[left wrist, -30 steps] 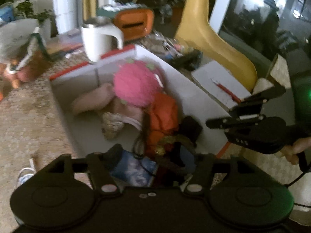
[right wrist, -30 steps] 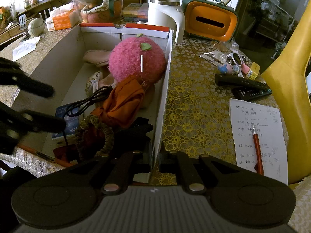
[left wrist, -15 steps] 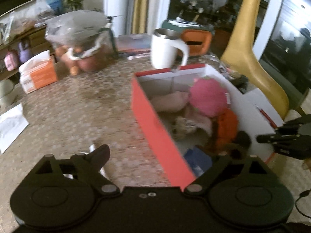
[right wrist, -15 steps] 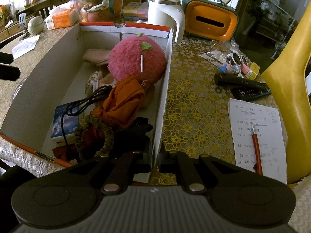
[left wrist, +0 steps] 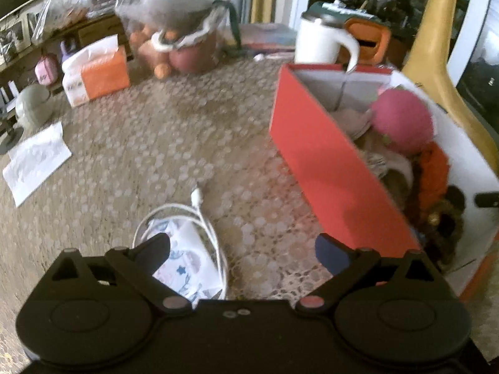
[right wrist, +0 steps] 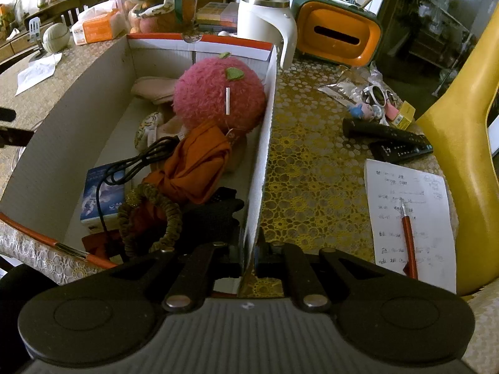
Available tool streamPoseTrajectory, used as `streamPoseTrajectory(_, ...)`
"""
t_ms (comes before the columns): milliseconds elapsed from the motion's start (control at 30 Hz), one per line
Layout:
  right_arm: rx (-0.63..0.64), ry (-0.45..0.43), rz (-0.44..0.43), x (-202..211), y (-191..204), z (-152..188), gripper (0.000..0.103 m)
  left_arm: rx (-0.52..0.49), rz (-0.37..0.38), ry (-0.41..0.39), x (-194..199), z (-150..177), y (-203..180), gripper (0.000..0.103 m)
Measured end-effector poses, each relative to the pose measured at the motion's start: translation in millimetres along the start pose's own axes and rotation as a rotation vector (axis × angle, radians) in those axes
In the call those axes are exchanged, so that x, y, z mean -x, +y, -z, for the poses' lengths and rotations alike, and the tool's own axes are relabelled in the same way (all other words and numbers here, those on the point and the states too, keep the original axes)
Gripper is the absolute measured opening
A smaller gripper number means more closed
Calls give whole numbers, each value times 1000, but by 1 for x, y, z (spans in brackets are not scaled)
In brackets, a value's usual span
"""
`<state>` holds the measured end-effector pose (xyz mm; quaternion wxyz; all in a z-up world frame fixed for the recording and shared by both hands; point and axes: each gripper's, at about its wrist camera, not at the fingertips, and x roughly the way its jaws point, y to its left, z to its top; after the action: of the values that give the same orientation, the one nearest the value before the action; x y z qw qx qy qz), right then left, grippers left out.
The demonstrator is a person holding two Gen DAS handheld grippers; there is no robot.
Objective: Organize objects
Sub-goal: 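Move the left gripper back to the white charging cable, then close the left gripper on the white charging cable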
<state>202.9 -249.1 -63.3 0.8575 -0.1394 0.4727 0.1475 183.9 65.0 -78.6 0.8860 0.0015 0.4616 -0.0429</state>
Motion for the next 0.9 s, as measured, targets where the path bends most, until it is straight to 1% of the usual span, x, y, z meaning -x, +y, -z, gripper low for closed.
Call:
streamPoseTrajectory(133, 0, 1, -1, 0, 0, 0, 6, 3, -20, 24, -15, 7, -2, 83)
streamPoseTrajectory(167, 1, 0, 0, 0, 0, 0, 6, 3, -29, 26, -17, 8, -3, 81)
streamPoseTrajectory(233, 0, 1, -1, 0, 0, 0, 6, 5, -37, 26, -22, 10, -3, 73)
streamPoseTrajectory(267, 0, 0, -1, 0, 0, 0, 6, 7, -40, 27, -24, 10, -4, 71)
streamPoseTrajectory(300, 0, 0, -1, 0, 0, 0, 6, 8, -45, 27, -25, 10, -4, 67)
streamPoseTrajectory(367, 0, 0, -1, 0, 0, 0, 6, 4, -45, 29, -28, 10, -6, 50)
streamPoseTrajectory(467, 0, 1, -1, 0, 0, 0, 6, -2, -43, 40, -31, 9, -8, 44)
streamPoseTrajectory(500, 1, 1, -1, 0, 1, -1, 6, -4, -45, 42, -32, 9, -9, 39)
streamPoseTrajectory(600, 0, 1, 0, 0, 1, -1, 6, 9, -53, 53, -37, 7, -7, 33)
streamPoseTrajectory(700, 0, 1, -1, 0, 0, -1, 6, 28, -56, 65, -42, 6, -3, 31)
streamPoseTrajectory(867, -1, 1, -2, 0, 0, 0, 6, 56, -52, 62, -44, 2, 1, 28)
streamPoseTrajectory(900, -1, 1, -2, 0, 0, 0, 6, 57, -55, 64, -45, 2, 1, 25)
